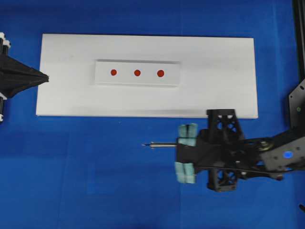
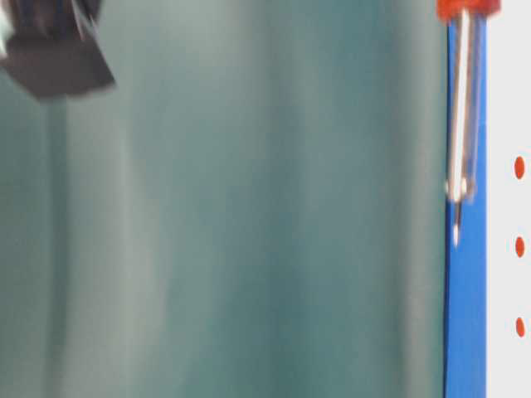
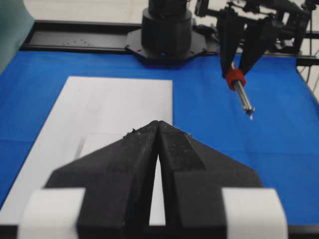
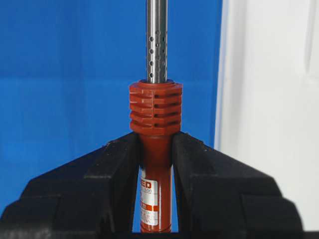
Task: Touch the tip of the soldering iron to the mark.
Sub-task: 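Carry the iron back toward the front of the table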
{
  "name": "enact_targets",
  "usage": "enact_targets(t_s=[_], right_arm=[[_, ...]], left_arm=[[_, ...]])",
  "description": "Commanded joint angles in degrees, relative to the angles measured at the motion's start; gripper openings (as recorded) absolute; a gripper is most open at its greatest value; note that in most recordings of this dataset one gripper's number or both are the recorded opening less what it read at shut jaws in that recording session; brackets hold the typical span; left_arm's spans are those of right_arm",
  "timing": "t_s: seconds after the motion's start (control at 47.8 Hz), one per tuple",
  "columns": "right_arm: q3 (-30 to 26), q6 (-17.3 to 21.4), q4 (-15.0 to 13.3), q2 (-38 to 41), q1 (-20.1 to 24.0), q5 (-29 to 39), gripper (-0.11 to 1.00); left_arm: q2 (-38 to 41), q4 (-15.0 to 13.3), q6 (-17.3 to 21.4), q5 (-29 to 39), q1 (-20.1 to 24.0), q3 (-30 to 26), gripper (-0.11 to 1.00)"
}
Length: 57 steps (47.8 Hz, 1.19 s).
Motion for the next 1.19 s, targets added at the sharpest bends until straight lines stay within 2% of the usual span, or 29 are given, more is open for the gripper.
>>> enact_targets(t_s=[0.0, 0.314, 0.481, 0.837, 1.005, 1.172], right_arm=[[-3.96, -0.18, -0.35, 1.49, -1.14, -0.88, 0.06], [-13.54, -5.71, -0.26, 9.49, -3.87, -3.34, 0.06], [-16.79, -7.73, 0.0, 12.22, -4.57, -3.16, 0.06], [-15.47, -7.12, 0.97, 13.71, -5.01, -4.48, 0.06], [-13.27, -5.54, 2.46, 15.91, -5.01, -9.93, 0.06], [-10.2, -2.81, 2.64, 17.4, -5.01, -16.61, 0.06]], left_arm=[[0.26, 0.09, 0.0, -0.62, 0.0, -0.53, 0.0], [0.18, 0.09, 0.0, -0.62, 0.0, -0.53, 0.0], [0.18, 0.09, 0.0, -0.53, -0.09, -0.53, 0.0], [0.18, 0.09, -0.09, -0.26, -0.09, -0.53, 0.0], [0.18, 0.09, -0.09, -0.26, -0.09, -0.53, 0.0], [0.26, 0.09, -0.09, -0.44, -0.09, -0.53, 0.0]])
